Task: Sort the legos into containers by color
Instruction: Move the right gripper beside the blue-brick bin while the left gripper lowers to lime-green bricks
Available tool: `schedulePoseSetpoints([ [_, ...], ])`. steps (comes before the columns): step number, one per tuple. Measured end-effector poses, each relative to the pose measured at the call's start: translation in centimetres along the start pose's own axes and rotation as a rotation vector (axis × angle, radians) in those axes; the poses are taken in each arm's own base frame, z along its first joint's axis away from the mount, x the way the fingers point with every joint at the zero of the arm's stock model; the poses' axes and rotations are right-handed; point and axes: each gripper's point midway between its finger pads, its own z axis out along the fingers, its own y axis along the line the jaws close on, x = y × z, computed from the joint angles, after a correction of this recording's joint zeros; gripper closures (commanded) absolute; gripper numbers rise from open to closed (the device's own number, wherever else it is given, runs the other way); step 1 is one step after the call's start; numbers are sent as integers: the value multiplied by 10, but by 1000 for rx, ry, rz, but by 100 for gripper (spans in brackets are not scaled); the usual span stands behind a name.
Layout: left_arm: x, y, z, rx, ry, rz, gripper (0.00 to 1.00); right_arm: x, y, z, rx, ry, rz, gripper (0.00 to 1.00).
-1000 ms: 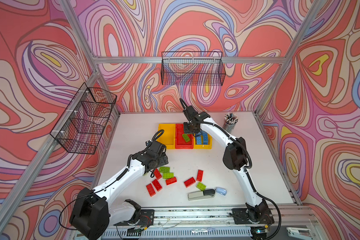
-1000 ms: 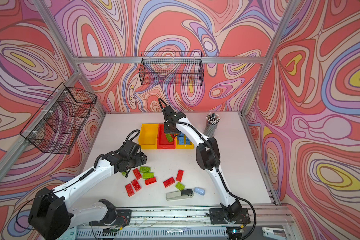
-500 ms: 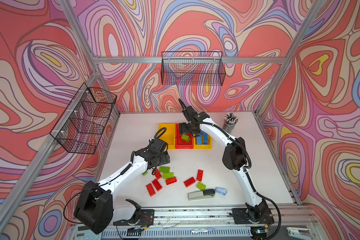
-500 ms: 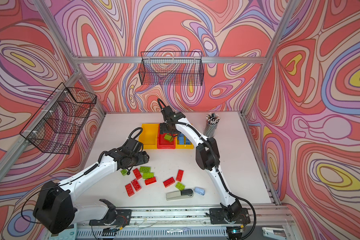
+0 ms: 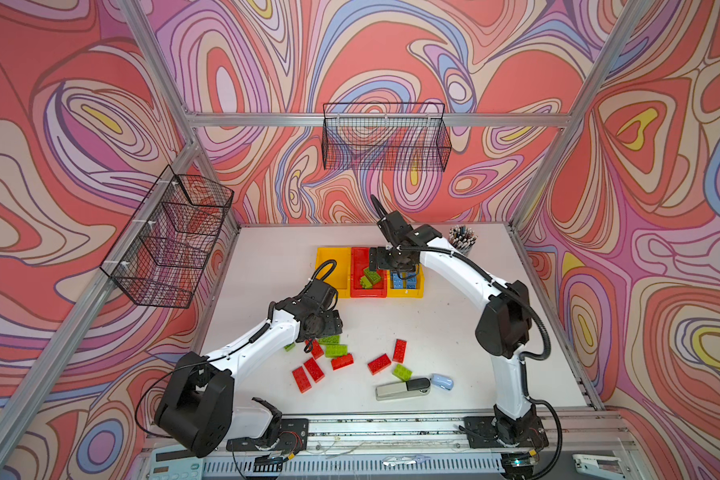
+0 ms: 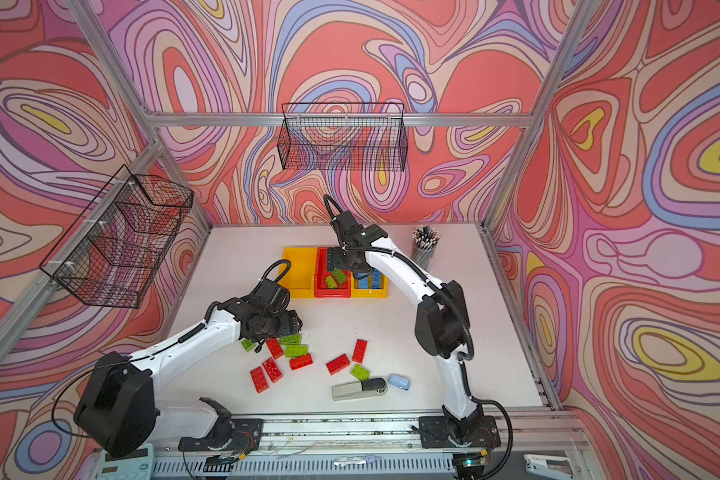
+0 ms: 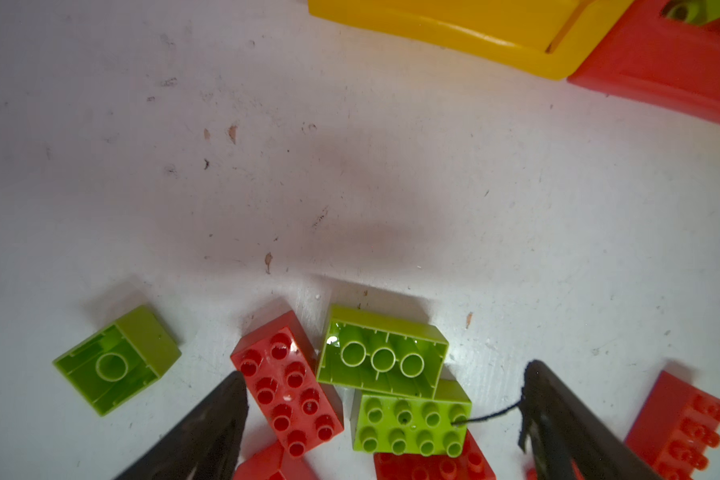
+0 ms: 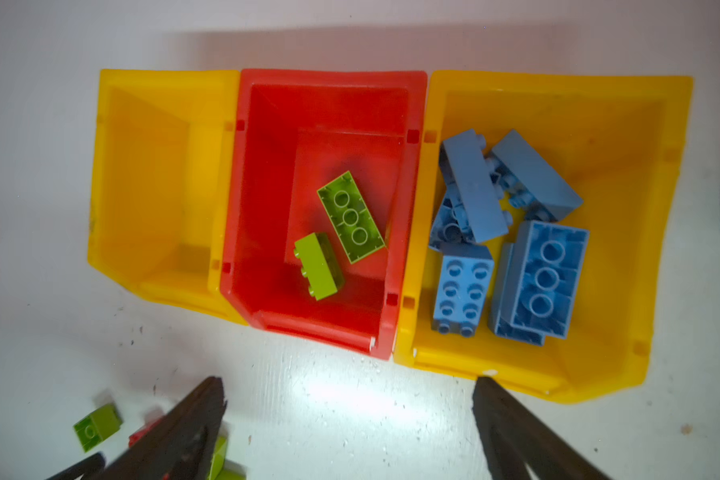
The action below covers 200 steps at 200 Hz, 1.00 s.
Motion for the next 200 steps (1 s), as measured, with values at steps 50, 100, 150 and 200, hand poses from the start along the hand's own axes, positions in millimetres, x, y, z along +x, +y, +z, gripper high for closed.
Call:
schedulePoseSetpoints([
  [50, 9, -2, 26, -24, 67, 54, 16, 37, -28, -36, 39, -12, 65, 2],
  [100, 0, -8, 31, -30, 54, 84, 24, 55, -46, -45, 81, -15, 114, 2],
  [150, -3, -6, 32, -52, 51, 93, 26, 64, -56, -54, 93, -29, 139, 2],
  [200, 9, 8, 18, -77, 64, 75, 26, 67, -58, -52, 101, -25, 142, 2],
])
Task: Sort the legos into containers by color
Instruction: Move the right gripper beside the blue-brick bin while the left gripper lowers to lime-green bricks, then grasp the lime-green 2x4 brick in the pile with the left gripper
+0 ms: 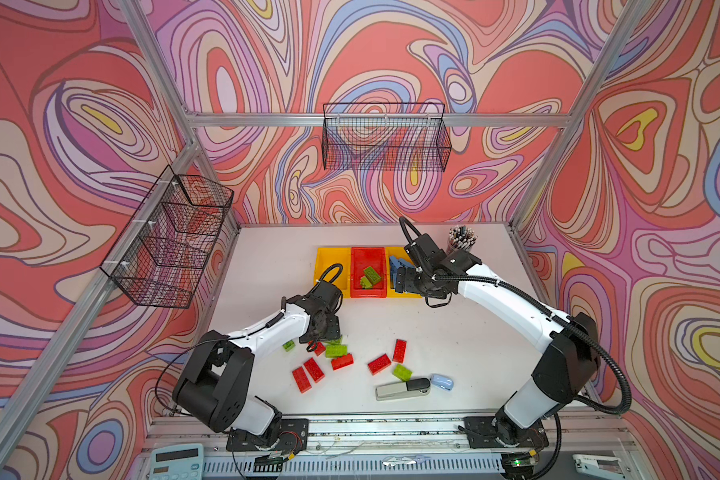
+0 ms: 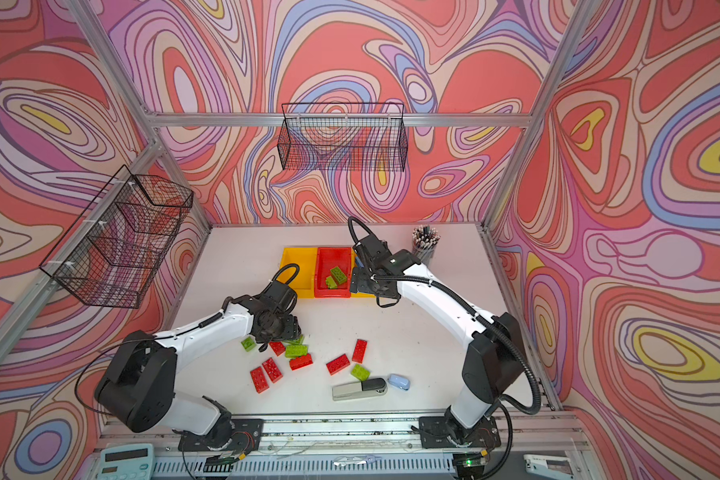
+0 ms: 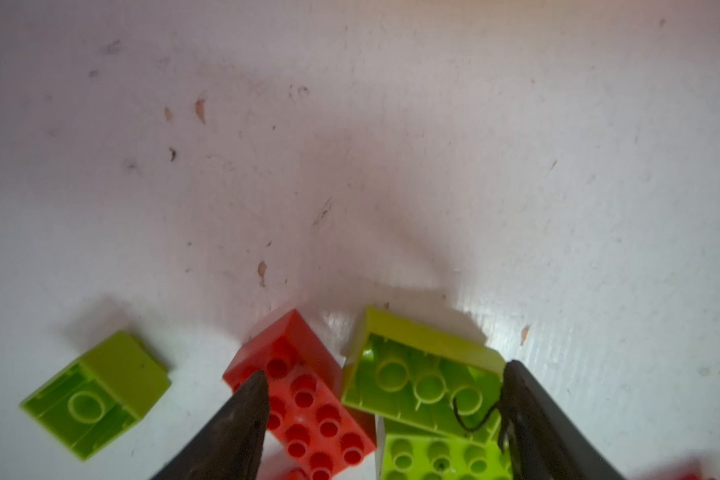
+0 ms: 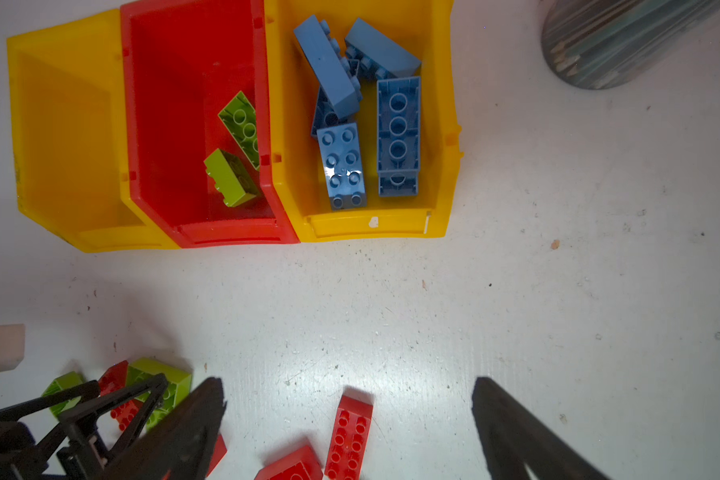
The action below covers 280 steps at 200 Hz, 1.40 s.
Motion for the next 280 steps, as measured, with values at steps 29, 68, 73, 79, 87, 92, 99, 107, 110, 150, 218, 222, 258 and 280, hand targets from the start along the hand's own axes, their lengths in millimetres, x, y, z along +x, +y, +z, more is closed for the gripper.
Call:
schedulePoseSetpoints([
  [29, -5, 3, -18, 5, -39, -11, 24, 0, 0, 0, 0, 1, -3, 2],
  [68, -20, -6, -28, 26, -68, -4, 22, 1, 0, 5, 4, 7, -17, 2],
  [73, -21, -7, -27, 28, -69, 1, 22, 1, 0, 5, 5, 7, -20, 2],
  [79, -22, -9, -26, 31, -66, 7, 22, 1, 0, 5, 5, 8, -22, 2],
  [87, -22, -11, -24, 34, -61, 15, 22, 1, 0, 5, 6, 8, -25, 2],
  [92, -23, -13, -22, 38, -57, 22, 22, 1, 0, 5, 6, 8, -26, 2],
  [99, -22, -15, -19, 43, -50, 30, 22, 1, 0, 5, 7, 8, -28, 2],
  [107, -21, -17, -16, 47, -40, 39, 22, 2, -1, 5, 9, 10, -29, 2],
  [110, -21, -17, -15, 49, -37, 45, 22, 2, -1, 5, 11, 11, -29, 2],
  [150, -11, -34, -2, 77, 6, 112, 24, 2, -5, 3, 25, 6, -30, 2],
  [218, 2, -41, 14, 60, 50, 168, 29, 14, -19, -9, 36, 1, -10, 2],
  [222, 3, -41, 14, 58, 51, 168, 30, 14, -19, -9, 36, 2, -9, 2],
  [258, 8, -37, 20, 41, 68, 171, 32, 22, -27, -11, 47, 7, 6, 2],
  [280, 7, -36, 22, 32, 67, 171, 32, 24, -29, -11, 52, 12, 10, 2],
])
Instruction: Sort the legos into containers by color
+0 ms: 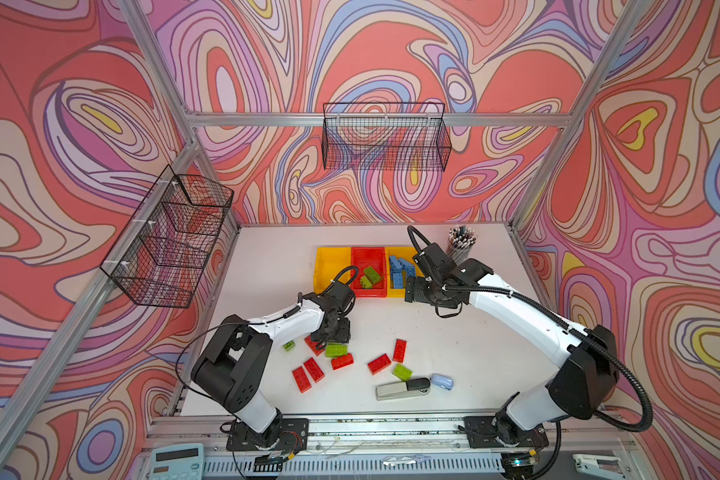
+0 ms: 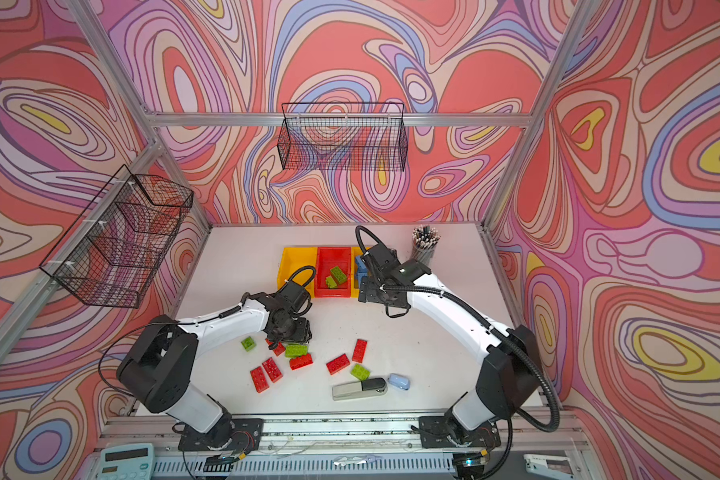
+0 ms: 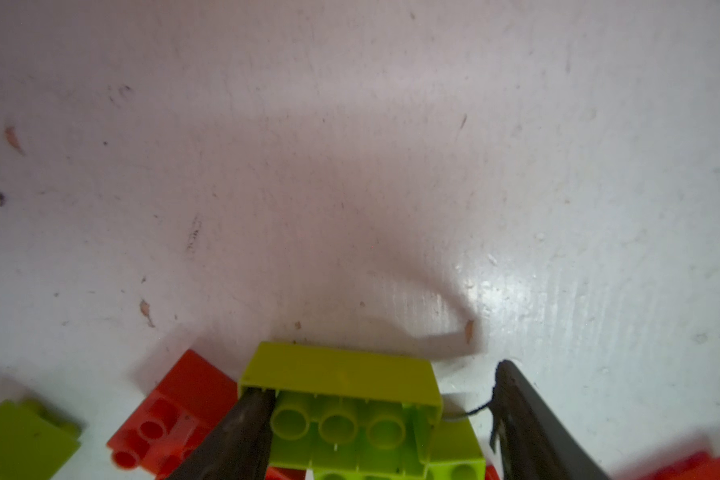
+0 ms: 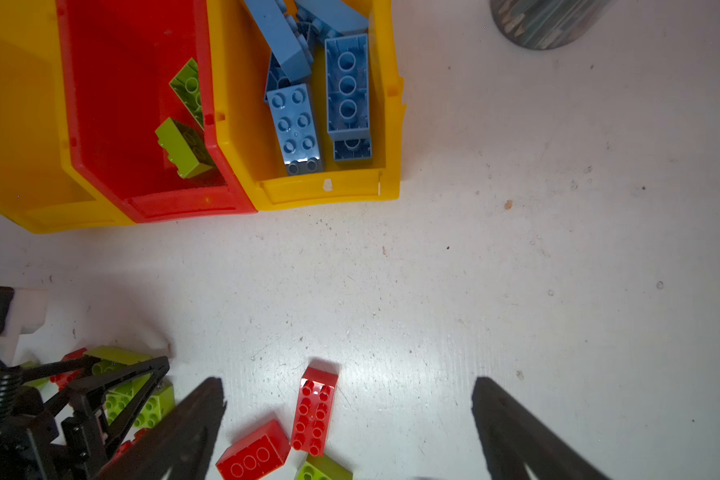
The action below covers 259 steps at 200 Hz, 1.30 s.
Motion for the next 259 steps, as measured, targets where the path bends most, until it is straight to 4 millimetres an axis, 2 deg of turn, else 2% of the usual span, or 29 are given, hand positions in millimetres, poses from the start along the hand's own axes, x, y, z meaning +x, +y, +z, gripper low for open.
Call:
schedulePoseSetpoints([
  [68, 2, 3, -3, -12, 4, -15, 33, 0, 0, 0, 0, -1, 1, 2],
  [126, -17, -6, -33, 32, -67, -28, 27, -4, 6, 4, -2, 4, -21, 2],
  [146, -17, -8, -33, 42, -62, -27, 24, -5, 7, 7, 0, 10, -30, 2],
  [173, -17, -14, -31, 66, -41, -29, 28, -6, 9, 7, -7, 11, -42, 2],
  [200, -33, -27, -31, 90, -46, -39, 36, -6, 9, 7, -11, 13, -43, 2],
  [233, -69, -50, -40, 130, -92, -51, 39, -7, 10, 9, -27, 13, -36, 3],
  [259, -73, -59, -42, 171, -87, -64, 41, 8, 9, 19, -68, 44, -16, 7],
])
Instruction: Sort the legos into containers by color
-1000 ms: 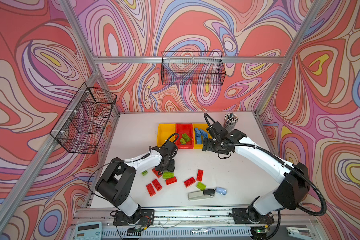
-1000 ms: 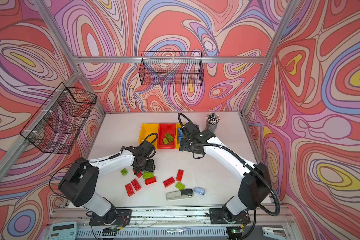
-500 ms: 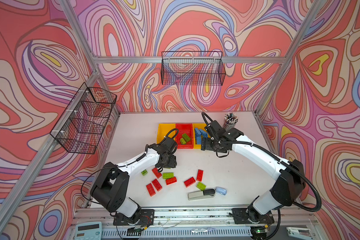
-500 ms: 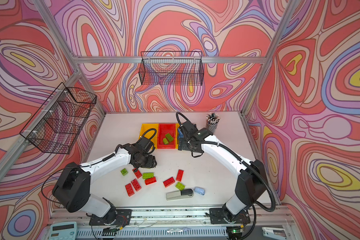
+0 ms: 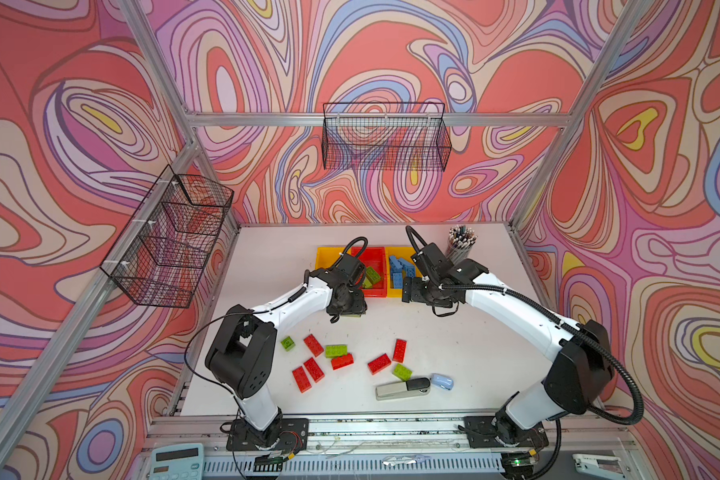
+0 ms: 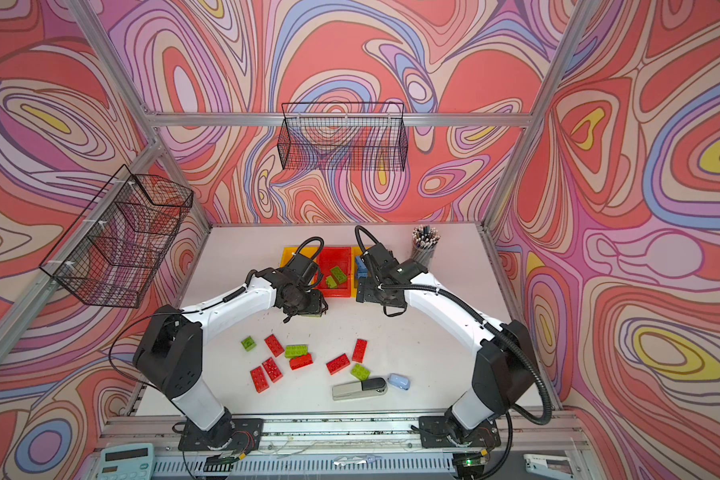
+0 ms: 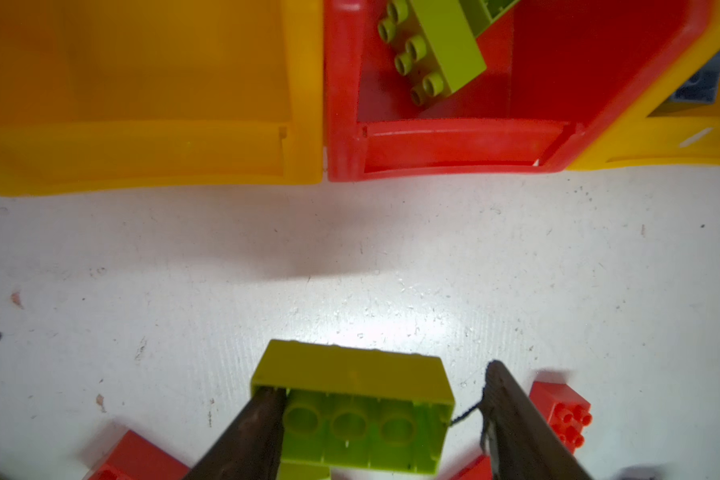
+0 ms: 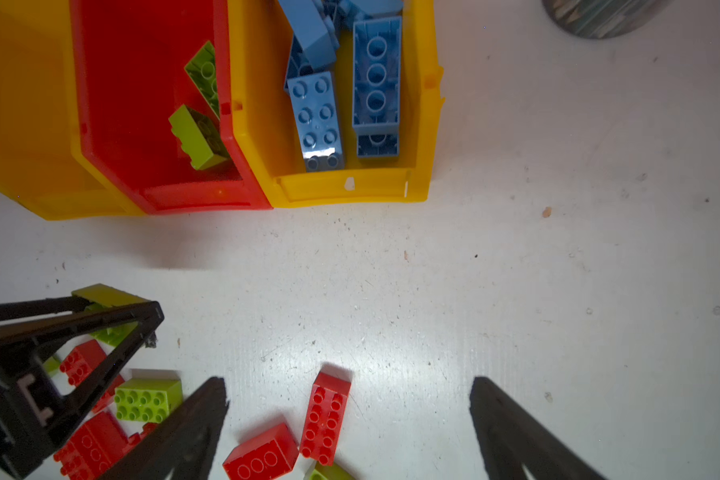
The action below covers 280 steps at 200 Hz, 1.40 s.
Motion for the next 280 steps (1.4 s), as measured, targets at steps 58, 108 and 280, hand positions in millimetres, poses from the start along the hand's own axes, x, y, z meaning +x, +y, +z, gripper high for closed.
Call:
schedulePoseSetpoints([
  [58, 20, -31, 20, 73, 50, 60, 40, 58, 2, 49, -163, 158, 81, 13],
  [108, 40, -38, 35, 110, 26, 208, 39, 57, 29, 50, -329, 170, 83, 14],
  [280, 1, -82, 19, 188, 68, 27, 40, 56, 36, 63, -453, 111, 198, 22],
])
